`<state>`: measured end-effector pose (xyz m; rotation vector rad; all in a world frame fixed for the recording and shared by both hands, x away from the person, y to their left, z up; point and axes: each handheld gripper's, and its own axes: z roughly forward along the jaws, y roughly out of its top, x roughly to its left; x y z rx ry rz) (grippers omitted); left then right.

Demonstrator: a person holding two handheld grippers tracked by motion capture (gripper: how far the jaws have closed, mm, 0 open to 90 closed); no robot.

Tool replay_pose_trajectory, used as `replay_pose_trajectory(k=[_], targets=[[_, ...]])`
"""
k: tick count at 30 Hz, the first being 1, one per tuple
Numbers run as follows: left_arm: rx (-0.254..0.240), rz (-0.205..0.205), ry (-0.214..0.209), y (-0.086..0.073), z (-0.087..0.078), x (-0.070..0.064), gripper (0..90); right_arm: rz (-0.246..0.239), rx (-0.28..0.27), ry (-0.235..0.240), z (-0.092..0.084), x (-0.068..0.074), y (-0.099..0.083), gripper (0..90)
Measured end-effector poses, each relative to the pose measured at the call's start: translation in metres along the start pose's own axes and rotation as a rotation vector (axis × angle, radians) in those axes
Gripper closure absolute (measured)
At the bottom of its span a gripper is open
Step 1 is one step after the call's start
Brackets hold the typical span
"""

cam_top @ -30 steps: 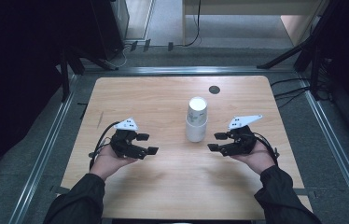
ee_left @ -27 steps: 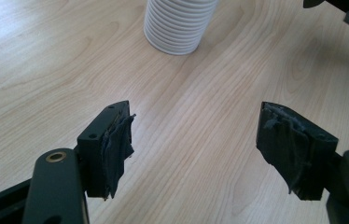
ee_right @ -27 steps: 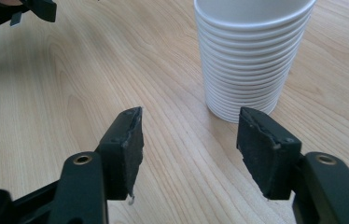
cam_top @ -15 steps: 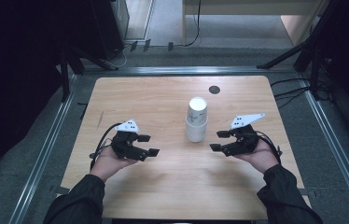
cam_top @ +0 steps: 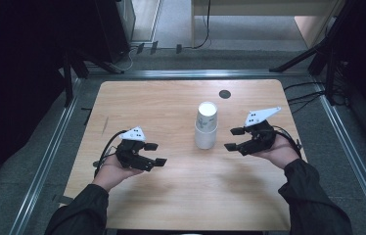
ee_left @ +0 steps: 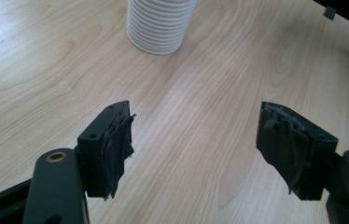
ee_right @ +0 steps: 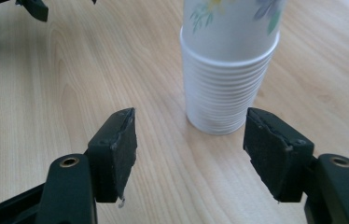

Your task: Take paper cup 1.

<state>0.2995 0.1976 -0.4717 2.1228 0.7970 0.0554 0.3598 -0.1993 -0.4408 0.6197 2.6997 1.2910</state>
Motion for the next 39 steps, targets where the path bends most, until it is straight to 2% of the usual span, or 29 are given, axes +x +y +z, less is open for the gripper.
replay_pose_trajectory(k=[5,8,17,30,35,39], targets=[[0.0,0.01,0.023,-0.001,0.0,-0.001,26.7,0.005,0.006,0.005,-0.009,-0.01,0.014,34.9],[0.005,-0.002,0.013,-0.001,0.0,0.0,26.8,0.009,0.006,0.0,-0.011,-0.014,0.02,34.9],[-0.006,-0.009,0.009,-0.001,-0.002,0.002,26.7,-0.027,0.017,-0.017,-0.015,-0.017,0.039,34.1],[-0.001,-0.017,-0.002,-0.001,-0.002,0.002,26.6,-0.032,0.002,0.032,-0.016,-0.035,0.066,28.7],[0.0,-0.016,-0.007,-0.001,-0.001,0.002,26.5,-0.033,0.008,0.042,-0.011,-0.041,0.073,25.2],[-0.001,-0.015,-0.01,-0.001,-0.001,0.002,26.4,-0.04,0.01,0.065,-0.003,-0.04,0.079,24.3]])
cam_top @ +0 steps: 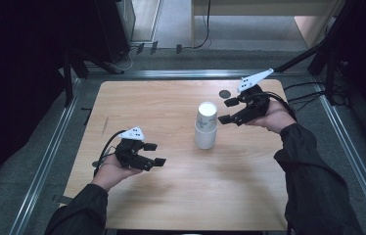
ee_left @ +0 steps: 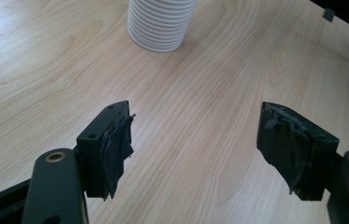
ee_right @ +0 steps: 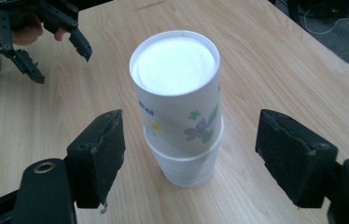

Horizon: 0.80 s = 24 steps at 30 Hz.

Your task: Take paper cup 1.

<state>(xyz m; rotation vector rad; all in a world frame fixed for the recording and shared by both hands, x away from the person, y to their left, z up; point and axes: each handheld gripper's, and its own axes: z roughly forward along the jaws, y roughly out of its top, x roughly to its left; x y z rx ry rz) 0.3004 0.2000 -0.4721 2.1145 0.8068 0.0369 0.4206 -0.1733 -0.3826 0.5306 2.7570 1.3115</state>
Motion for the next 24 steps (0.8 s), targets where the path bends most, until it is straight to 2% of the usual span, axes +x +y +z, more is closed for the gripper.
replay_pose_trajectory(k=[13,17,24], targets=[[-0.006,-0.002,-0.005,0.0,-0.001,0.0,26.4,-0.042,0.047,0.039,0.026,-0.001,0.016,23.8],[-0.004,-0.001,-0.005,0.0,-0.001,0.0,26.4,-0.058,0.078,0.054,0.033,-0.002,0.024,23.9],[-0.002,0.001,-0.005,0.0,-0.001,0.0,26.3,-0.101,0.167,0.069,0.043,0.001,0.037,24.9]])
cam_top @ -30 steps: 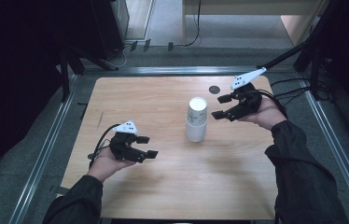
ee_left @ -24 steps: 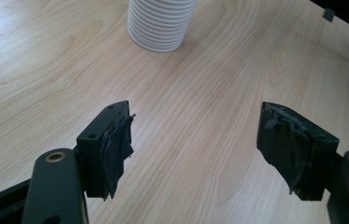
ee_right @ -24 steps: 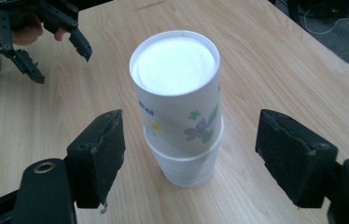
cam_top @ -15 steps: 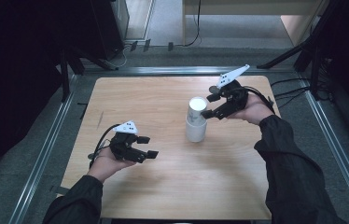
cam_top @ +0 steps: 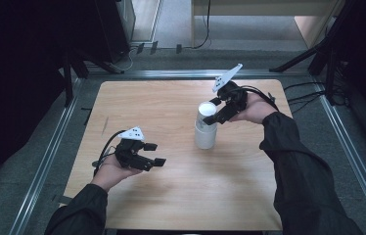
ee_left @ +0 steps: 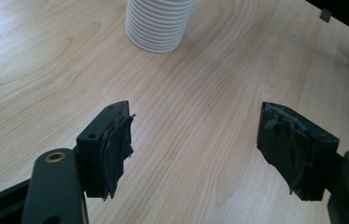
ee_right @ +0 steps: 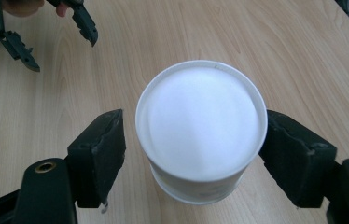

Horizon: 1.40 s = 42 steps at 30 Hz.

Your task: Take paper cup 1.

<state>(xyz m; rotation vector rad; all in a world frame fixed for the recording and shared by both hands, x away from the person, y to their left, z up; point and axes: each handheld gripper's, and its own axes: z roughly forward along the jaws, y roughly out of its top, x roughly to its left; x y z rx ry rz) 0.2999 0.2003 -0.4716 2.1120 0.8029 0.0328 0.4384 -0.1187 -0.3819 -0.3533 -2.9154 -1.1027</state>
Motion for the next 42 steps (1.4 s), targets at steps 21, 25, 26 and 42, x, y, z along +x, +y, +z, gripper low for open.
replay_pose_trajectory(k=[21,25,26,42], targets=[[-0.001,0.002,-0.006,0.0,0.0,-0.001,26.3,-0.036,0.229,-0.012,0.016,-0.003,0.029,31.0],[0.001,0.001,-0.006,0.0,0.0,-0.001,26.3,-0.037,0.226,-0.014,0.014,-0.002,0.029,31.1],[0.002,0.003,-0.007,0.0,0.0,-0.001,26.3,-0.037,0.225,-0.015,0.014,-0.002,0.029,31.2],[0.005,0.004,-0.006,0.0,0.001,-0.001,26.1,-0.041,0.206,-0.019,-0.009,0.005,0.045,31.5]])
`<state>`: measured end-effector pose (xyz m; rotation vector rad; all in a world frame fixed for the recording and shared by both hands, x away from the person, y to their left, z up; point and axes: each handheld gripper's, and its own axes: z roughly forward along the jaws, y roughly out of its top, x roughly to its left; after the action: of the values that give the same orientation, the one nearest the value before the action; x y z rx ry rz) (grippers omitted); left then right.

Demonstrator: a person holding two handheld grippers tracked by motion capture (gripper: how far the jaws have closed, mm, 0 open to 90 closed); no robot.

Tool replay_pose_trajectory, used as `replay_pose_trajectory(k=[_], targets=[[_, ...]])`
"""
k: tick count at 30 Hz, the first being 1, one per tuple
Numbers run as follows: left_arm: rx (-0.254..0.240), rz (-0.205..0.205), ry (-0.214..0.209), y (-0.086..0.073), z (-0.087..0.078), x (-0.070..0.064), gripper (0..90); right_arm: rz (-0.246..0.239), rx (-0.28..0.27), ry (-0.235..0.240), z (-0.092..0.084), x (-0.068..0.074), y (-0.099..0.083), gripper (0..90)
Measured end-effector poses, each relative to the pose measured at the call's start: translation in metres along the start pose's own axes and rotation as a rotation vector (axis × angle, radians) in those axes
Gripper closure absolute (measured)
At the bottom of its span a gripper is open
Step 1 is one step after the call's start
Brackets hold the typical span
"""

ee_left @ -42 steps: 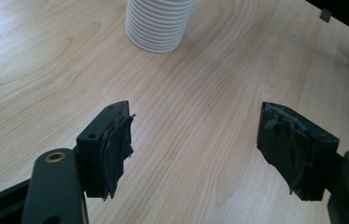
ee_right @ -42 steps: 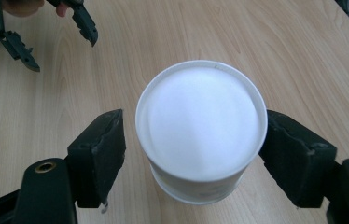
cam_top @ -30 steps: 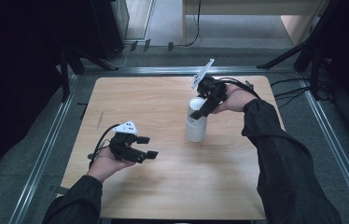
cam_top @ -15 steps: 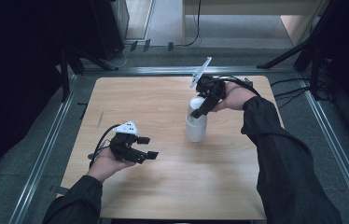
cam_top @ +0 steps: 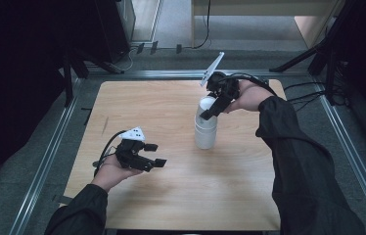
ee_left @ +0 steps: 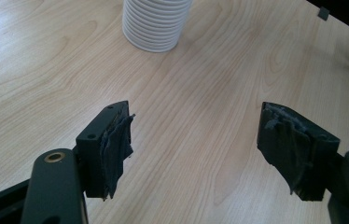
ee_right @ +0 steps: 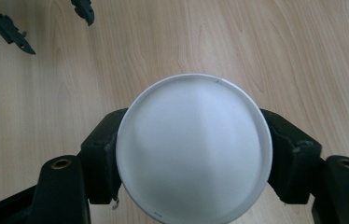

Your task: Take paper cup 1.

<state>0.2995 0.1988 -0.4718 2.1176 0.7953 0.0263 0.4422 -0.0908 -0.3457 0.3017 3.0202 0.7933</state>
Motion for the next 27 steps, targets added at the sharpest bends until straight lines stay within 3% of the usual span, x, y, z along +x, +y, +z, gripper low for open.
replay_pose_trajectory(k=[14,19,27], targets=[[-0.004,-0.005,-0.002,0.001,0.001,0.001,25.3,-0.019,-0.023,-0.023,-0.034,0.009,0.01,31.8],[-0.013,-0.007,-0.003,0.001,-0.001,0.001,25.3,-0.025,-0.026,-0.034,-0.051,0.016,0.017,32.2],[-0.012,-0.018,-0.016,0.002,-0.002,0.002,24.5,-0.086,-0.055,-0.031,-0.071,0.037,0.025,32.7]])
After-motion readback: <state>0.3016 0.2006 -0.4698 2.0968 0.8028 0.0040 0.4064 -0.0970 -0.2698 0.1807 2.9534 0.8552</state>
